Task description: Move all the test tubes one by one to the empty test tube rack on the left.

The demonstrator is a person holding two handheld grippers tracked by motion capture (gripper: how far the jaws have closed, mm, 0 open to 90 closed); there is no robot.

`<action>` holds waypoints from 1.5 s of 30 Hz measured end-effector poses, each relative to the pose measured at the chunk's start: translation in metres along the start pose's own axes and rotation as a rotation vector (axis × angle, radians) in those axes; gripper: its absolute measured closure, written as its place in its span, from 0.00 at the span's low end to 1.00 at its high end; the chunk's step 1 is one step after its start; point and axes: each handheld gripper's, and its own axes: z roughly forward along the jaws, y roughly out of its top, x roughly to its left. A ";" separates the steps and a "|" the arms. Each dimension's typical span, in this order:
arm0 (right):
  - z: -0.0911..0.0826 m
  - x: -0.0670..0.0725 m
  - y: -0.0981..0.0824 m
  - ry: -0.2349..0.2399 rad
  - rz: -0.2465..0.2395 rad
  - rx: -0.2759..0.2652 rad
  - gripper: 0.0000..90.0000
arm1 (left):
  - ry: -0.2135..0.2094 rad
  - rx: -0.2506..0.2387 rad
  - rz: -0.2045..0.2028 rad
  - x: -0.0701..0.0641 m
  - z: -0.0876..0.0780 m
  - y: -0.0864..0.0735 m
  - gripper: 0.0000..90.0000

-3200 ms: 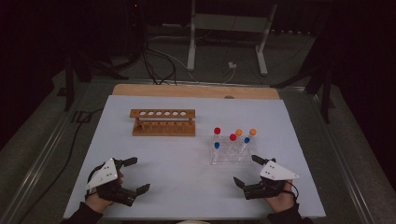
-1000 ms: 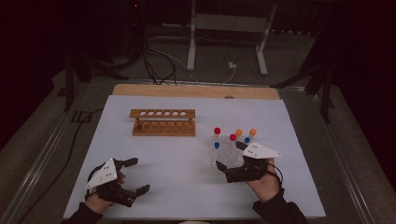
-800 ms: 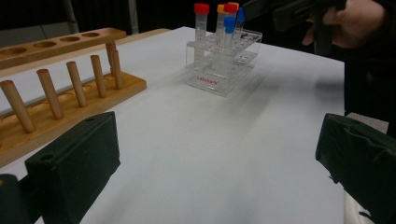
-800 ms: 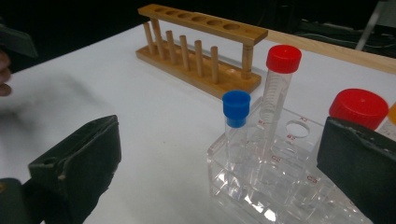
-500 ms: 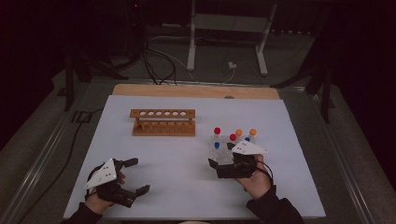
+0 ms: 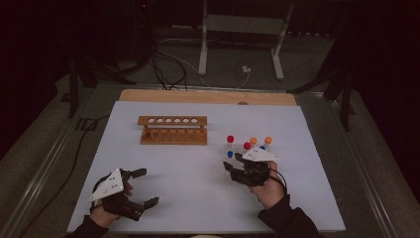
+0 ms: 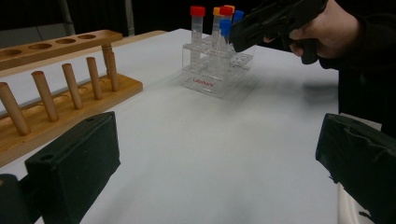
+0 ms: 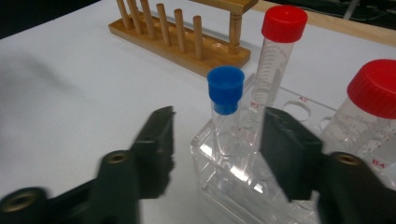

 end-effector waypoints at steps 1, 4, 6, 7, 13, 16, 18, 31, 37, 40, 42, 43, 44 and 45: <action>0.000 0.000 0.000 -0.006 -0.003 -0.004 0.56 | 0.000 0.000 0.002 0.000 0.000 0.000 0.01; 0.001 -0.001 0.001 -0.013 -0.008 0.001 0.62 | -0.001 0.000 0.004 0.000 0.000 0.000 0.01; 0.002 0.000 0.001 -0.013 -0.009 0.007 0.63 | -0.002 0.000 0.003 0.000 0.000 0.000 0.01; 0.003 0.000 0.000 -0.017 -0.011 0.007 0.64 | -0.001 -0.002 0.004 0.000 0.000 0.000 0.01; 0.006 0.000 -0.001 -0.022 -0.032 0.034 0.77 | -0.002 0.001 0.003 0.000 0.000 0.000 0.01; 0.006 0.000 -0.001 -0.018 -0.044 0.034 0.83 | -0.002 0.001 0.004 0.000 0.000 0.000 0.01; 0.007 0.000 0.000 -0.023 -0.061 0.035 0.84 | -0.003 0.000 0.002 0.000 0.000 0.000 0.01; 0.004 0.001 0.005 -0.033 -0.067 0.029 0.85 | 0.002 0.006 0.010 -0.001 0.000 0.000 0.01; -0.003 0.002 0.010 -0.030 -0.079 0.004 0.85 | 0.003 0.009 0.008 -0.001 0.000 0.000 0.01; -0.009 0.002 0.015 -0.032 -0.084 -0.018 0.85 | 0.000 0.014 0.006 -0.001 0.001 0.000 0.01; -0.013 0.002 0.018 -0.029 -0.082 -0.029 0.85 | -0.005 0.015 0.001 -0.001 0.001 0.000 0.01; -0.014 0.002 0.019 -0.031 -0.088 -0.038 0.85 | -0.004 0.019 0.001 -0.001 0.001 0.000 0.01; -0.014 0.002 0.019 -0.031 -0.088 -0.038 0.85 | -0.004 0.019 0.001 -0.001 0.001 0.000 0.01; -0.019 0.004 0.022 -0.033 -0.096 -0.054 0.85 | -0.003 0.021 -0.002 0.000 0.001 0.000 0.01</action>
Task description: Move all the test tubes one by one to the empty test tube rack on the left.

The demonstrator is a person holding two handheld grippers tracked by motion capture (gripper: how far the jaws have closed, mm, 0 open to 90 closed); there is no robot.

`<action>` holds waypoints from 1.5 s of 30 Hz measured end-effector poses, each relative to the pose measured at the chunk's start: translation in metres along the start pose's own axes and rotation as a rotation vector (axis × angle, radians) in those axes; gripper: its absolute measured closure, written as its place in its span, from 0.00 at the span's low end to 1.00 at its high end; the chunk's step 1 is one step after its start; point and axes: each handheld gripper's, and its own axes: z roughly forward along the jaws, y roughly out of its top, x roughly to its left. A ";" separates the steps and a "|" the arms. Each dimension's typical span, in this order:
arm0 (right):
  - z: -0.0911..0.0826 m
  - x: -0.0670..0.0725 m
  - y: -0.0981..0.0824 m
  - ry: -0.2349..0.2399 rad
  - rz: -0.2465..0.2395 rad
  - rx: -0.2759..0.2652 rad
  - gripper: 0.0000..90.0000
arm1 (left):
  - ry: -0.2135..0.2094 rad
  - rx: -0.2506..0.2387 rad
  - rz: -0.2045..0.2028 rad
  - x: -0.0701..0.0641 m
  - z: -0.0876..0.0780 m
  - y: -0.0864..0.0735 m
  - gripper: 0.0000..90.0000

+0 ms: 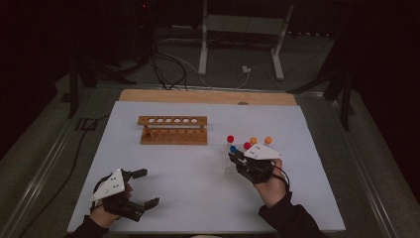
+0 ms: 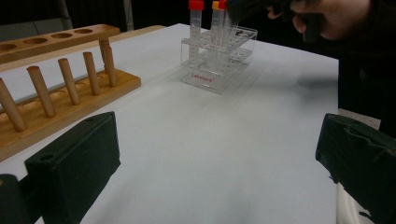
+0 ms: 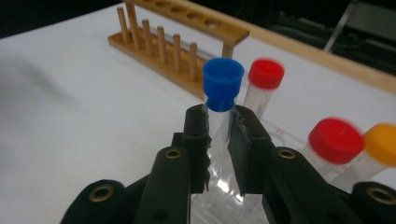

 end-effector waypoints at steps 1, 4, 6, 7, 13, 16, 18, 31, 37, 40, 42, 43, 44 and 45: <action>-0.002 0.000 0.002 -0.002 -0.005 -0.006 0.85 | 0.003 0.000 -0.003 0.000 0.000 0.000 0.01; -0.004 0.000 0.005 -0.005 -0.010 -0.018 0.85 | 0.006 0.006 -0.010 0.001 0.000 0.000 0.01; -0.008 0.001 0.009 -0.009 -0.020 -0.033 0.85 | 0.000 0.011 -0.007 0.000 0.001 0.000 0.01; -0.009 0.001 0.010 -0.011 -0.025 -0.039 0.85 | -0.005 0.016 -0.002 0.000 0.001 0.000 0.01; -0.020 0.007 0.022 0.008 -0.043 -0.088 0.85 | -0.013 0.010 0.002 -0.002 0.002 0.001 0.01; -0.021 0.011 0.024 0.031 -0.041 -0.091 0.85 | -0.024 0.009 -0.005 -0.002 0.003 0.002 0.01; -0.019 0.015 0.023 0.049 -0.043 -0.086 0.85 | -0.029 0.010 -0.008 -0.002 0.004 0.003 0.01; -0.005 0.029 0.012 0.129 -0.053 -0.034 0.85 | -0.071 0.022 -0.066 -0.008 0.016 0.029 0.01; -0.002 0.032 0.010 0.147 -0.052 -0.021 0.85 | -0.099 0.041 -0.092 -0.005 0.029 0.039 0.01; -0.001 0.034 0.009 0.155 -0.053 -0.016 0.85 | -0.118 0.048 -0.086 -0.005 0.036 0.046 0.01; 0.000 0.035 0.009 0.156 -0.054 -0.017 0.85 | -0.125 0.046 -0.075 -0.006 0.041 0.050 0.01; 0.000 0.035 0.009 0.159 -0.053 -0.015 0.85 | -0.137 0.045 -0.074 -0.007 0.043 0.052 0.01; 0.001 0.037 0.008 0.167 -0.053 -0.013 0.85 | -0.143 0.043 -0.069 -0.007 0.045 0.054 0.01; 0.001 0.037 0.008 0.167 -0.053 -0.013 0.85 | -0.150 0.043 -0.066 -0.008 0.047 0.056 0.01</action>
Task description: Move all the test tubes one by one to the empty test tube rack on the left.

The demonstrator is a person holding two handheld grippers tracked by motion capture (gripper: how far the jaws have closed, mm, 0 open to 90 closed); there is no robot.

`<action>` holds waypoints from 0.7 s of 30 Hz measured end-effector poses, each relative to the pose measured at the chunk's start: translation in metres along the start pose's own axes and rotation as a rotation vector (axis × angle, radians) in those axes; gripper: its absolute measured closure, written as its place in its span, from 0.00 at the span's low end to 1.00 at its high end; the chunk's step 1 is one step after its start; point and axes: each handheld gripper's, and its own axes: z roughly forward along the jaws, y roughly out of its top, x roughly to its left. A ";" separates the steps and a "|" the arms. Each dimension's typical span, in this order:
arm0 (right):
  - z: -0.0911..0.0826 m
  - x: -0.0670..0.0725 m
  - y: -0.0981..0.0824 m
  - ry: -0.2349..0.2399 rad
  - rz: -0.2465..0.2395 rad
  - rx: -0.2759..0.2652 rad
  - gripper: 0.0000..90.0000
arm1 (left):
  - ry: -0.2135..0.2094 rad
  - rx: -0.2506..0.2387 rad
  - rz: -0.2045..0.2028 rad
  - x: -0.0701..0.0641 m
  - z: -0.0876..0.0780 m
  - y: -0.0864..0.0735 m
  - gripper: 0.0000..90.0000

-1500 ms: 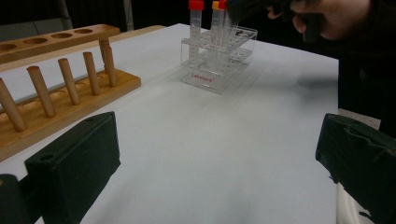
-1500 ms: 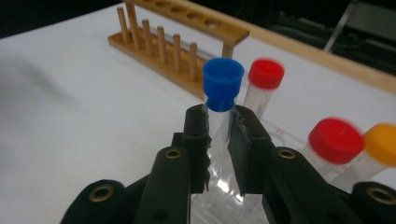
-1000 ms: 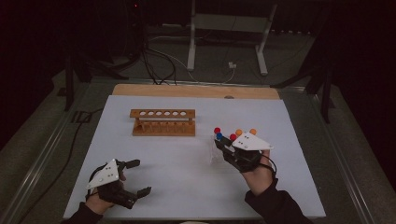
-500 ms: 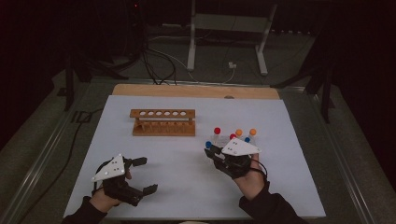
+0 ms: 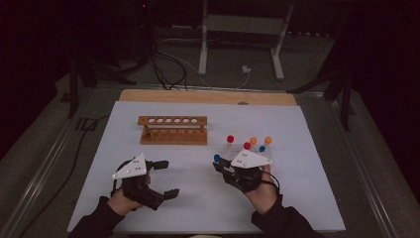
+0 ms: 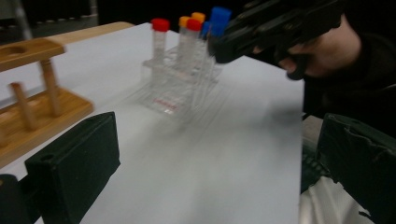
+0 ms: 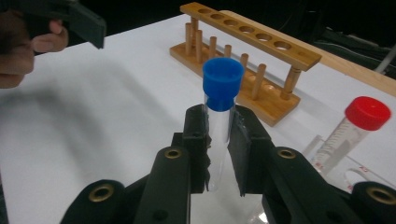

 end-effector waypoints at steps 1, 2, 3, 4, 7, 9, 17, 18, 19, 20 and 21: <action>0.000 0.001 0.000 0.002 -0.002 0.001 0.85 | -0.010 0.000 0.001 0.000 0.002 0.002 0.01; 0.002 0.002 -0.001 0.008 -0.005 0.005 0.85 | -0.013 -0.002 0.006 -0.001 0.004 0.004 0.01; 0.002 0.002 -0.001 0.008 -0.005 0.005 0.85 | -0.022 -0.002 0.009 -0.001 0.007 0.006 0.01; 0.002 0.003 -0.001 0.010 -0.007 0.007 0.85 | -0.030 -0.006 0.006 -0.002 0.009 0.007 0.01; 0.003 0.005 -0.001 0.019 -0.010 0.010 0.85 | -0.047 -0.006 0.020 -0.003 0.013 0.012 0.01; 0.004 0.006 -0.002 0.024 -0.012 0.014 0.85 | -0.054 -0.014 0.027 -0.003 0.016 0.017 0.01; 0.005 0.009 -0.002 0.039 -0.014 0.016 0.85 | -0.068 -0.043 0.026 0.000 0.025 0.032 0.02; 0.006 0.011 -0.002 0.043 -0.019 0.017 0.85 | -0.066 -0.042 0.030 0.000 0.027 0.034 0.04; 0.006 0.011 -0.002 0.045 -0.019 0.017 0.85 | -0.067 -0.042 0.029 0.000 0.029 0.035 0.04; 0.006 0.011 -0.002 0.045 -0.019 0.017 0.85 | -0.065 -0.040 0.032 0.000 0.031 0.036 0.04; 0.006 0.012 -0.002 0.048 -0.019 0.018 0.85 | -0.062 -0.038 0.033 0.000 0.033 0.037 0.05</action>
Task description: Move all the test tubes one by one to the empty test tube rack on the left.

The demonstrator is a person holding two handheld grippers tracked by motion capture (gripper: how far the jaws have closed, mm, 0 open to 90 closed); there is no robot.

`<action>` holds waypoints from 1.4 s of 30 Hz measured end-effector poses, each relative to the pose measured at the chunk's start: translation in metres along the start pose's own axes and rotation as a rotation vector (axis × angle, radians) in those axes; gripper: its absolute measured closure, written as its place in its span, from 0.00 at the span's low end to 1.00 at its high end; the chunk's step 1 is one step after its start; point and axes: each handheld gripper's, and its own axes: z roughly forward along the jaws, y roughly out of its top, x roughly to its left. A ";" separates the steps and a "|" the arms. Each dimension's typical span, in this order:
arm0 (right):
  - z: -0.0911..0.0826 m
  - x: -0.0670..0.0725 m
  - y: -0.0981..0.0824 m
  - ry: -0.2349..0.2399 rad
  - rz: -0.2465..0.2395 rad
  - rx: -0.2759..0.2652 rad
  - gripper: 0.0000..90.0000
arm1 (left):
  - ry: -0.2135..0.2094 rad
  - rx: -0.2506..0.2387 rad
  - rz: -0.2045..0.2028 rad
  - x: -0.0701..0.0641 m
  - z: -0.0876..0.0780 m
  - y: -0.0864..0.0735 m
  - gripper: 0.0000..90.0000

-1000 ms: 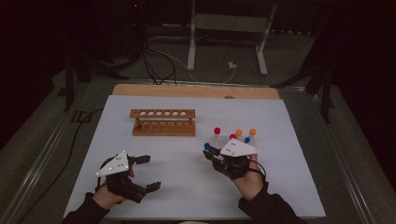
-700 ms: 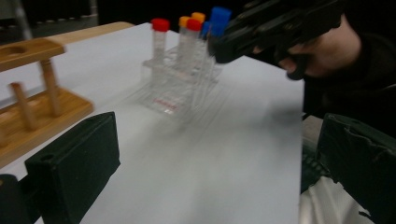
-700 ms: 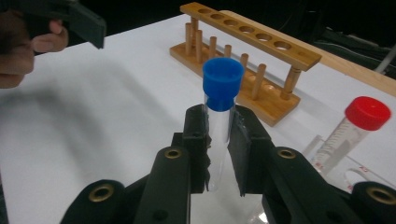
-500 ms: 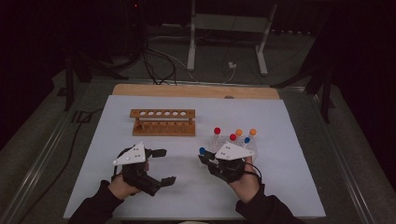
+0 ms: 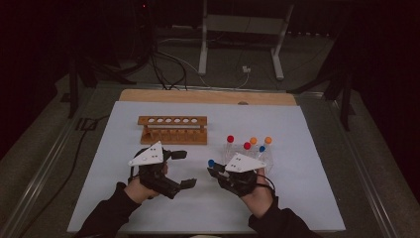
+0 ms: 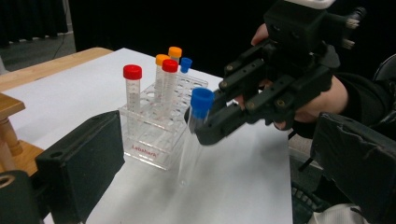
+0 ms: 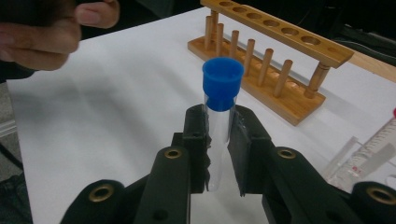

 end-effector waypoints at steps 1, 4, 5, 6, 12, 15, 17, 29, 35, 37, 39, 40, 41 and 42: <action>0.000 0.000 0.000 0.001 -0.001 0.000 0.85 | 0.006 0.000 0.001 0.000 0.002 0.001 0.06; 0.001 0.001 0.000 0.007 -0.001 0.000 0.85 | 0.022 0.002 0.011 0.000 0.007 0.002 0.13; 0.001 0.001 0.000 0.007 -0.001 0.000 0.85 | 0.029 0.001 0.015 0.001 0.009 0.002 0.13; 0.001 0.001 0.000 0.009 0.000 0.000 0.85 | 0.032 -0.002 0.017 0.001 0.010 0.002 0.16; 0.002 0.004 0.000 0.018 -0.001 0.002 0.85 | 0.044 0.004 0.021 0.002 0.020 0.005 0.28; 0.002 0.005 0.000 0.022 -0.004 0.004 0.85 | 0.054 0.006 0.023 0.001 0.024 0.006 0.36; 0.002 0.005 0.000 0.024 -0.004 0.004 0.85 | 0.050 0.009 0.026 0.001 0.026 0.005 0.39; 0.003 0.007 0.000 0.026 -0.010 0.006 0.85 | 0.035 0.042 0.034 0.002 0.036 0.005 0.62; 0.003 0.007 0.001 0.027 -0.007 0.002 0.85 | 0.034 0.062 0.045 0.003 0.040 0.005 0.71; 0.003 0.006 0.001 0.025 -0.005 0.002 0.85 | 0.027 0.064 0.042 0.003 0.041 0.005 0.75; 0.003 0.006 0.000 0.024 -0.004 0.004 0.85 | 0.028 0.067 0.047 0.002 0.042 0.005 0.76; 0.003 0.006 0.000 0.023 -0.005 0.005 0.85 | 0.024 0.070 0.047 0.003 0.042 0.006 0.78; 0.003 0.006 0.000 0.022 -0.002 0.007 0.85 | 0.024 0.071 0.050 0.002 0.043 0.006 0.79; 0.003 0.006 0.000 0.022 -0.001 0.008 0.85 | 0.023 0.075 0.050 0.003 0.043 0.006 0.80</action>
